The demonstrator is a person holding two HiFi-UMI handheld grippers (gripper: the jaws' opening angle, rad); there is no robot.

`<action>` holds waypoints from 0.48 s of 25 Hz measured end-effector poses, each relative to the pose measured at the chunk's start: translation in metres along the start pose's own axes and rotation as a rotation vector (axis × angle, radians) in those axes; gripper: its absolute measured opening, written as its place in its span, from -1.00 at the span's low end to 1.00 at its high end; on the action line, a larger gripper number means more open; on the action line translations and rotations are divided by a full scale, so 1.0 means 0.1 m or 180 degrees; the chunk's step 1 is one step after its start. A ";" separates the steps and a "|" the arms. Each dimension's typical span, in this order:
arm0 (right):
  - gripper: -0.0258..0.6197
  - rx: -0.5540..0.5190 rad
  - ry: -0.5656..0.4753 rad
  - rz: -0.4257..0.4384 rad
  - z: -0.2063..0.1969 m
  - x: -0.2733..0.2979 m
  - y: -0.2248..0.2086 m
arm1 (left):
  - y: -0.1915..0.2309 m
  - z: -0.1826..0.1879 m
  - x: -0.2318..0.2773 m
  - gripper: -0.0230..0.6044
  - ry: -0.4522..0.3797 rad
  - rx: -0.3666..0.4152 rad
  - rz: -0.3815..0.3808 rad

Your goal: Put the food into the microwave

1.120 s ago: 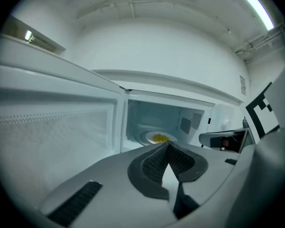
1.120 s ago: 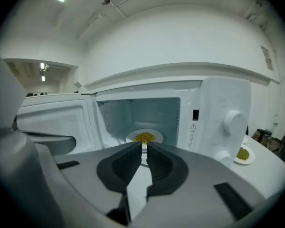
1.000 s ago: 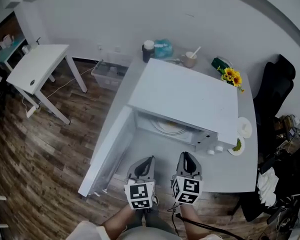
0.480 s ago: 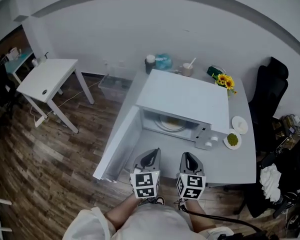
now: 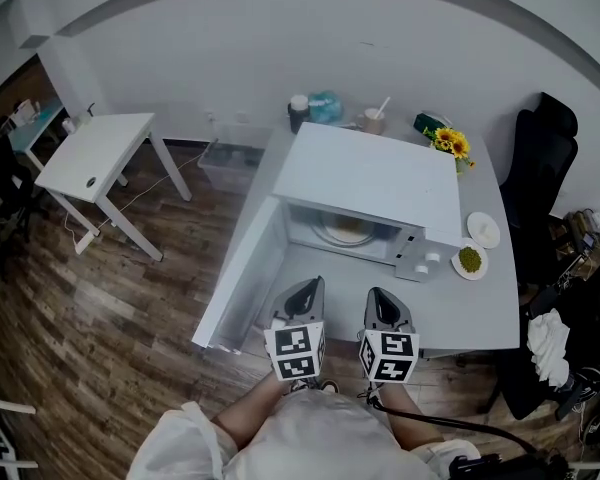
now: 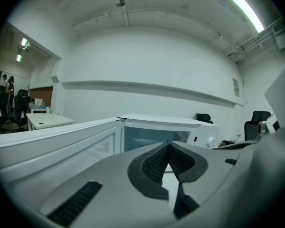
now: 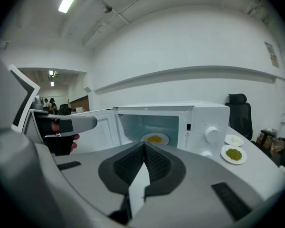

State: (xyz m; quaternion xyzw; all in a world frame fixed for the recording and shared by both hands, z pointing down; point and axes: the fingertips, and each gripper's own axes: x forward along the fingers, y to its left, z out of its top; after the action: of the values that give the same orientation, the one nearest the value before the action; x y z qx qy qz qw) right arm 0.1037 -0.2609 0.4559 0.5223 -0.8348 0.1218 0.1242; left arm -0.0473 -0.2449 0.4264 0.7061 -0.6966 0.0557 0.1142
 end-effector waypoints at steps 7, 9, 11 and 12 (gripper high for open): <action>-0.87 0.0010 -0.0079 0.0035 0.15 0.05 0.02 | 0.03 0.09 0.04 -0.93 -0.0049 -0.0006 0.0031; -0.87 0.0013 -0.0082 0.0031 0.16 0.06 0.02 | 0.03 0.10 0.05 -0.93 -0.0056 -0.0012 0.0030; -0.87 0.0017 -0.0077 0.0029 0.16 0.07 0.02 | 0.02 0.11 0.05 -0.93 -0.0059 -0.0020 0.0026; -0.87 0.0018 -0.0075 0.0029 0.16 0.06 0.02 | 0.01 0.11 0.06 -0.93 -0.0057 -0.0022 0.0021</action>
State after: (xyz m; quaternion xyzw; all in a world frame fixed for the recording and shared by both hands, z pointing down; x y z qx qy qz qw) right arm 0.0976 -0.2707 0.4429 0.5203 -0.8383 0.1185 0.1123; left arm -0.0489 -0.2529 0.4176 0.7038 -0.7002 0.0472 0.1102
